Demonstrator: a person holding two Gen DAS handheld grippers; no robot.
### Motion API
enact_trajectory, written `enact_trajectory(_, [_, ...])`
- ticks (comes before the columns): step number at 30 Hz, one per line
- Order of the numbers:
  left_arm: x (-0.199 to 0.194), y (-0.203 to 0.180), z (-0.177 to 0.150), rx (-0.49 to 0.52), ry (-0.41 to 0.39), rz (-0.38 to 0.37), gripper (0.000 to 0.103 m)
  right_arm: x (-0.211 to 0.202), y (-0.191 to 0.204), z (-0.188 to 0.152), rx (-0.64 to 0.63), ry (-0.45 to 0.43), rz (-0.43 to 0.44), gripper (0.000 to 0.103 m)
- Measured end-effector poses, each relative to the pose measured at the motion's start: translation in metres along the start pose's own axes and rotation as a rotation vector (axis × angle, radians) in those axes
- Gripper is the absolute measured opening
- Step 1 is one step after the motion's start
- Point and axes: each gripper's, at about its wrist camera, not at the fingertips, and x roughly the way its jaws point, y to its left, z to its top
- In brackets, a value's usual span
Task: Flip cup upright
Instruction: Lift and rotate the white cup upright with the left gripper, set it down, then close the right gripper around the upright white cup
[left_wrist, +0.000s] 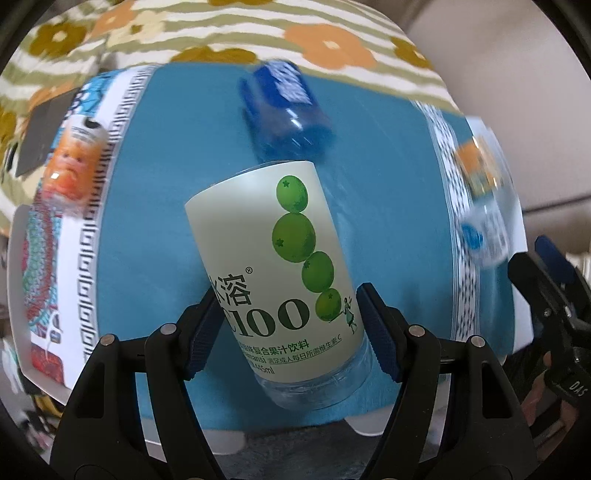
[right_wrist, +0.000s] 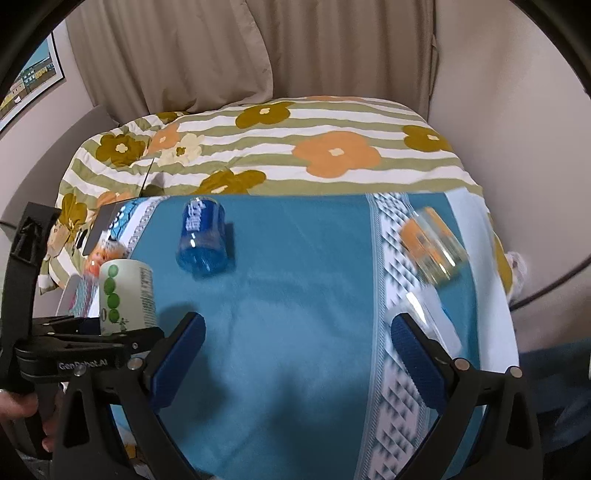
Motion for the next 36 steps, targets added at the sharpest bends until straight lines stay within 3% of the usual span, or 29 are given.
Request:
enact_trajectory(8, [0.031, -0.044, -0.024, 0.150, 0.053, 0.013, 0.076, -0.006, -0.035, -0.041, 0.053, 0.021, -0.017, 0.101])
enact_trajectory(13, [0.047, -0.052, -0.022, 0.200, 0.079, 0.040, 0.076, -0.003, -0.047, -0.056, 0.082, 0.038, -0.017, 0.101])
enact_trajectory(23, [0.053, -0.054, -0.022, 0.192, 0.091, 0.060, 0.078, 0.000, -0.062, -0.065, 0.102, 0.041, -0.009, 0.101])
enact_trajectory(27, [0.048, -0.055, -0.023, 0.190, 0.074, 0.066, 0.094, -0.002, -0.065, -0.066, 0.103, 0.037, -0.010, 0.101])
enact_trajectory(36, [0.022, -0.059, -0.028, 0.178, 0.025, 0.094, 0.095, -0.014, -0.064, -0.062, 0.096, 0.016, 0.002, 0.101])
